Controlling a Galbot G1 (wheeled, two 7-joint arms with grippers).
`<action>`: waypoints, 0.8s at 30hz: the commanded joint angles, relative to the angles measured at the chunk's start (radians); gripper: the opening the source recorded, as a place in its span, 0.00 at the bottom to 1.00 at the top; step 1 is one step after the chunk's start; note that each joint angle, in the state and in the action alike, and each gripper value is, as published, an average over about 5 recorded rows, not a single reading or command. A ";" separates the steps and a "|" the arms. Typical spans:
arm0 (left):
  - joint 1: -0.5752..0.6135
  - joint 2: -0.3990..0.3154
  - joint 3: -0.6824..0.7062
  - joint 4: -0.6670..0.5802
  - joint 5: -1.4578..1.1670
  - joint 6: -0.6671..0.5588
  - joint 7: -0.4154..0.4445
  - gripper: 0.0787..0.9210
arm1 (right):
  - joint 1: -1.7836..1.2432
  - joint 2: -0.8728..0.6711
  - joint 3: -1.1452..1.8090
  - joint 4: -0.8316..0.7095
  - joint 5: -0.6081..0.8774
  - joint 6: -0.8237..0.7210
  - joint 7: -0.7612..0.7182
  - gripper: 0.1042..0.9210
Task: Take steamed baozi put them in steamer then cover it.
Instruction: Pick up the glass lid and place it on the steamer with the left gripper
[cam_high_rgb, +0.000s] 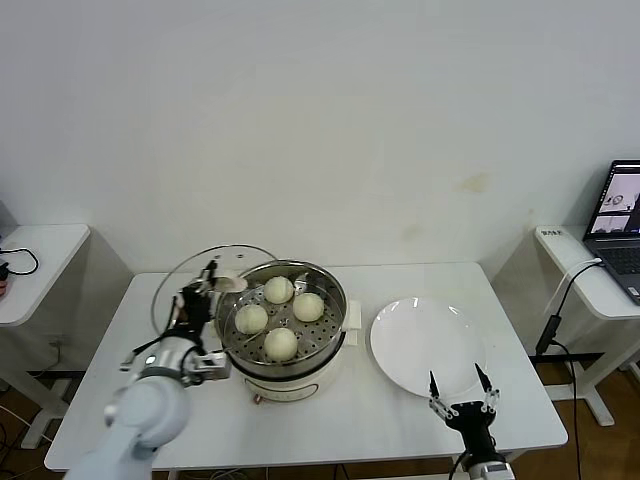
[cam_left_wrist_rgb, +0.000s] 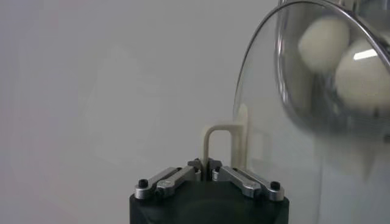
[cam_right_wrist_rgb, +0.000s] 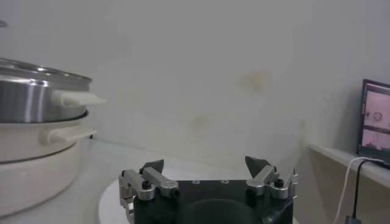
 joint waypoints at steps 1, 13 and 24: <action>-0.120 -0.232 0.197 0.052 0.250 0.043 0.064 0.06 | 0.003 0.013 -0.008 -0.024 -0.049 0.005 0.006 0.88; -0.080 -0.306 0.176 0.133 0.309 0.027 0.066 0.06 | 0.005 0.008 -0.018 -0.034 -0.055 0.005 0.007 0.88; -0.044 -0.320 0.160 0.155 0.342 0.009 0.059 0.06 | 0.005 0.006 -0.032 -0.039 -0.055 0.007 0.007 0.88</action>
